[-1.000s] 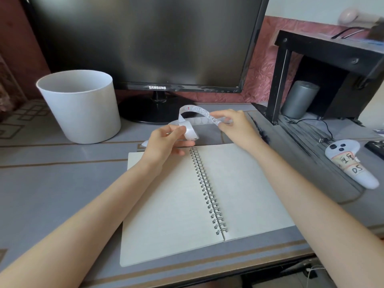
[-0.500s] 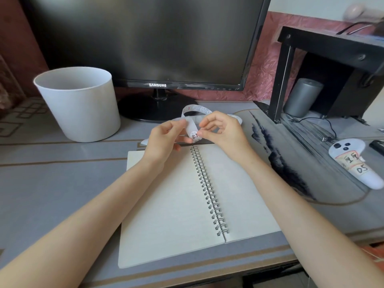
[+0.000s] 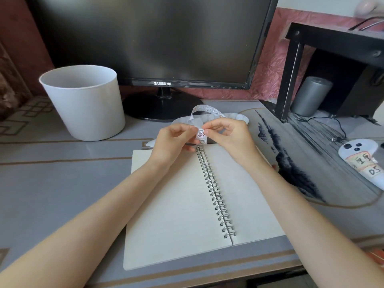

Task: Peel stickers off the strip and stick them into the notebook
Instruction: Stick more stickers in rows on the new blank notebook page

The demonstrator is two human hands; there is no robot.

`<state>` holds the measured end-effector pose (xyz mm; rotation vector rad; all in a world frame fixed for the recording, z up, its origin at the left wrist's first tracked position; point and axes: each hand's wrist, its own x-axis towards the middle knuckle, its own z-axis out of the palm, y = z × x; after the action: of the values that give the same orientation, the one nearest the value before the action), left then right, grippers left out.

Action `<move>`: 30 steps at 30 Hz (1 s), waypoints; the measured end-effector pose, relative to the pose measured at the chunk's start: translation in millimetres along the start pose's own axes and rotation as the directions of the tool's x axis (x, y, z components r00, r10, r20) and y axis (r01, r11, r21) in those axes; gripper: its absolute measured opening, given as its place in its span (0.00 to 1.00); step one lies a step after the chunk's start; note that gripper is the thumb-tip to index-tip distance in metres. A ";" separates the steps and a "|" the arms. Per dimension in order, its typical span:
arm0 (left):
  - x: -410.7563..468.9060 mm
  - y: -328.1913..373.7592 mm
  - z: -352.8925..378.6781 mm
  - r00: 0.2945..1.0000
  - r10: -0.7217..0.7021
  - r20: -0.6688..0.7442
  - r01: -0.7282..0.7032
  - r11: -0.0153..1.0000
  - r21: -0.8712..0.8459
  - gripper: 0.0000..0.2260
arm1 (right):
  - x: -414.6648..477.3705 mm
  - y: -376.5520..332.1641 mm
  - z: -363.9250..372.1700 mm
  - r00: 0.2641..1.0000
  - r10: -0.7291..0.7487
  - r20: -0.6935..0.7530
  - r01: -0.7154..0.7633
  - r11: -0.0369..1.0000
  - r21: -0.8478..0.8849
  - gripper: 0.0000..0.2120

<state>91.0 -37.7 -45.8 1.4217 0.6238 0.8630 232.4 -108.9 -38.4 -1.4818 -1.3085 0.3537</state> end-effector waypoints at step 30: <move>0.8 2.3 -2.1 0.996 -0.063 -0.062 0.058 0.994 -0.089 0.07 | -7.1 -17.9 -2.7 0.988 -0.152 -0.003 0.151 0.980 -0.130 0.04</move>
<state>89.5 -36.0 -43.5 1.2940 0.6670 0.8805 222.7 -119.5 -25.4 -1.4780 -1.4467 0.1617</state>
